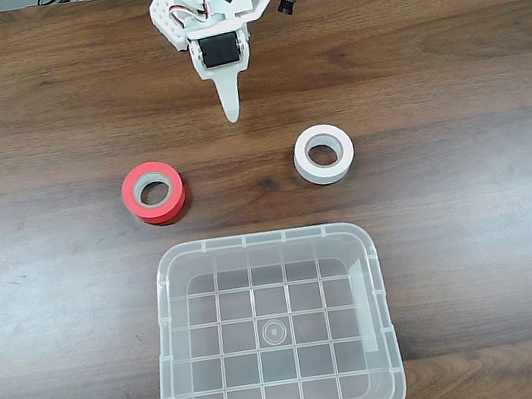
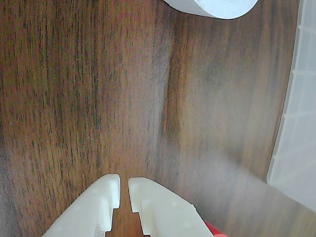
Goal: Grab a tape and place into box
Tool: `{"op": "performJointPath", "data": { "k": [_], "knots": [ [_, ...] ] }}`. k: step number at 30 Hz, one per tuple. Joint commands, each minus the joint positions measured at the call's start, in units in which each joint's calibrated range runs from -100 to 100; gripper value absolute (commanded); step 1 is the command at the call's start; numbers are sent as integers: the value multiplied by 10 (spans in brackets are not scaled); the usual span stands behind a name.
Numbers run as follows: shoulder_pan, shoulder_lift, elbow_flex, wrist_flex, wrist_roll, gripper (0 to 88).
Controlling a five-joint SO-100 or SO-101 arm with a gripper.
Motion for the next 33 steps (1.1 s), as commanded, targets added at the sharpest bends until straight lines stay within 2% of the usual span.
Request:
{"op": "performJointPath", "data": {
  "k": [1,33],
  "knots": [
    [3,-7,-18,1,-2,13],
    [-1,-7,-18,-1,-4,13]
  ]
}}
